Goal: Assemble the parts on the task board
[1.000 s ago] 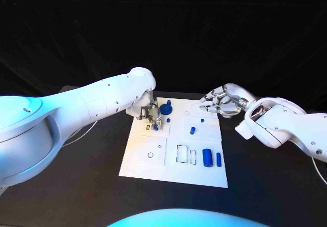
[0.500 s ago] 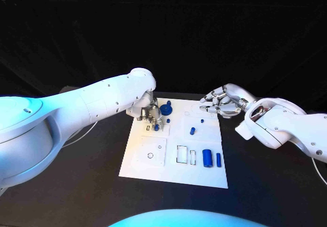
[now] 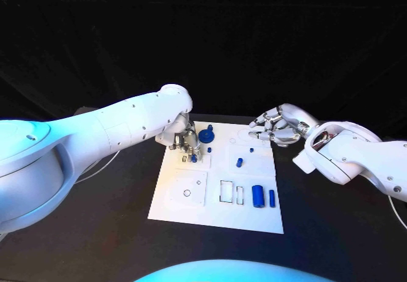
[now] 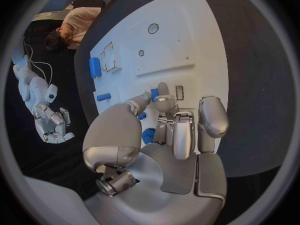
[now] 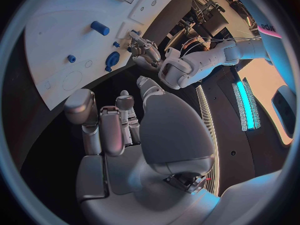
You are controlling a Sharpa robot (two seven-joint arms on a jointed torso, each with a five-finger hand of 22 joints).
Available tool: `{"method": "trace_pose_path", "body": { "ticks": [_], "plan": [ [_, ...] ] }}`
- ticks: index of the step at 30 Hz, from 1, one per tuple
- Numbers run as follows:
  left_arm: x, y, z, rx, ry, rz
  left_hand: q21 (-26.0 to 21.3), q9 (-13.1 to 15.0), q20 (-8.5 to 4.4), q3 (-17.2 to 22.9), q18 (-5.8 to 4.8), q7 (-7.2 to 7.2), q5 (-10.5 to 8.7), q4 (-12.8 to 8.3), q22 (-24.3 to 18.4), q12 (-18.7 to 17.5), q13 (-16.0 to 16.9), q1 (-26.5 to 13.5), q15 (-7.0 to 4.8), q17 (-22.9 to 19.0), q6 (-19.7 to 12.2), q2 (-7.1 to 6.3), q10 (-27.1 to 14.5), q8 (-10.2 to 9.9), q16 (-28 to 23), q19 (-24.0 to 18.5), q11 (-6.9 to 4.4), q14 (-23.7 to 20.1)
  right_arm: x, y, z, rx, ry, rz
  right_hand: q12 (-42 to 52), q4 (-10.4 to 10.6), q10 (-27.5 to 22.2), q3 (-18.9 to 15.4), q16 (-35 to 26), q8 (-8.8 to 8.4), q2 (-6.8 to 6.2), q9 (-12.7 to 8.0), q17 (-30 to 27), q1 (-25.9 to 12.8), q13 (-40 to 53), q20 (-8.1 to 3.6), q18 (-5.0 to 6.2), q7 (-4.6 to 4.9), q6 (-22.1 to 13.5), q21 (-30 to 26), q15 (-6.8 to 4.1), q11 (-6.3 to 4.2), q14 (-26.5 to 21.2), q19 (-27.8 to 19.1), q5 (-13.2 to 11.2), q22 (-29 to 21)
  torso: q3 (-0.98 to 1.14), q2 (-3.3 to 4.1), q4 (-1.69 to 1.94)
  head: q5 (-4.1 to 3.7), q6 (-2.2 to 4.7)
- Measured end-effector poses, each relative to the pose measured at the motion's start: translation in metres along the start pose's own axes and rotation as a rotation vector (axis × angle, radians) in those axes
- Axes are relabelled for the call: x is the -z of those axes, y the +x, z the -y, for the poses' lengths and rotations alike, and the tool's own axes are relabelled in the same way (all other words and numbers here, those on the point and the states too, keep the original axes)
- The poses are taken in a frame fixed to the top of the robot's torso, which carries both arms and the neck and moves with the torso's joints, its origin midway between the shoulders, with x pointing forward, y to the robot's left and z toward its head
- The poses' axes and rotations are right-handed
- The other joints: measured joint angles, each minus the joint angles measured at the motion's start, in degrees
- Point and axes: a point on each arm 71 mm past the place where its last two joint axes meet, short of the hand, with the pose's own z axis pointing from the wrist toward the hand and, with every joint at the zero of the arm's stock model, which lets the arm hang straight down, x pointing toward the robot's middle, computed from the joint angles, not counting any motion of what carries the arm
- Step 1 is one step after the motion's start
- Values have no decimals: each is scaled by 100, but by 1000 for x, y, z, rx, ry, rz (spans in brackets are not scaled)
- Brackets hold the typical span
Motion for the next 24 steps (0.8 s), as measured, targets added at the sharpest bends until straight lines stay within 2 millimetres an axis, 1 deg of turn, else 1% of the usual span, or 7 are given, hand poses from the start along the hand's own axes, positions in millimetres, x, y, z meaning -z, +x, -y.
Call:
{"method": "trace_pose_path", "body": {
  "ticks": [3, 7, 10, 14, 16, 19, 24],
  "plan": [
    [0, 0, -1, 1, 0, 0, 0, 11, 0, -125, 0, 25, 0, 63, 1, 0, 0, -77, 0, 0, 25, -77, 0, -23, 0, 0, 0, 0, 0, 0, 0, 0, 0, 0, 0, 0, 0, 0, 0, 0, 0, 0, 0, 0, 0, 0, 0, 0, 0, 0, 0, 0, 0, 0, 0, 0, 0, -1, 2, -4, 0],
    [0, 0, -3, 2, -1, -1, 0, 25, 0, -309, 0, 31, 0, 133, 7, 0, 2, -189, 0, 0, 31, -98, 0, -52, 0, 0, 0, 0, 0, 0, 0, 0, 1, 0, 0, 0, 0, 0, 0, 0, 0, 0, 0, 0, 0, 0, 0, 0, 0, 0, 0, 0, 0, 0, 0, 0, 0, -2, 2, -4, 9],
    [0, 1, -3, 2, -1, -1, 0, 35, 0, -405, 1, 31, 0, 196, 12, 0, 7, -218, 0, -1, 31, -66, 0, -53, 0, 0, 0, 0, 0, 0, 0, 0, 1, 0, 0, 0, 0, 0, 0, 0, 0, 0, 0, 0, 0, 0, 0, 0, 0, 0, 0, 0, 0, 0, 0, 0, -1, -2, 2, -3, 16],
    [0, 1, -3, 2, 0, 0, 0, 55, 0, -594, 1, 12, 0, 277, 20, 0, 24, -279, 0, -1, 56, -68, 0, -88, 0, 0, 0, 0, 0, 0, 0, 0, 1, 0, 0, 0, 0, 0, 0, 0, 0, -1, 0, 0, 0, 0, 0, 0, 0, 0, 0, 0, 0, 0, 0, 0, 0, -1, 1, -1, 17],
    [0, 1, -3, 2, 1, 1, 0, 62, 0, -673, 0, 29, 0, 325, 20, 0, 24, -300, 0, -1, 73, -47, 0, -88, 0, 0, 0, 0, 0, 0, 0, 0, 1, 0, 1, 0, -20, 0, 0, 0, 0, -1, -11, 0, -10, 0, 0, 0, 0, 0, 0, 21, 0, 0, 0, -13, 0, 1, 1, -1, 18],
    [0, 1, -2, 3, 2, 3, 0, 74, 0, -797, 0, 29, 0, 356, 20, 0, 24, -302, 0, -1, 73, -45, 0, -121, 0, 0, 0, 0, 0, 0, 0, 0, 1, 0, 1, 0, -20, 0, 0, 0, 0, -1, -12, 0, -10, 0, 0, 0, 0, 0, 0, 21, 0, 0, 0, -13, 0, 1, -1, -1, 19],
    [2, 2, -3, 8, 9, 6, 0, 85, 0, -870, 0, 28, 0, 361, 15, 0, 24, -301, 0, -2, 73, -45, 0, -122, 0, 0, 0, 0, 0, 0, 1, 0, 2, 0, 1, 0, -20, 0, 0, 0, 0, -1, -11, 0, -10, 0, 0, 0, 0, 0, 0, 21, 0, 0, 0, -13, -1, -1, -3, -1, 26]
  ]
}}
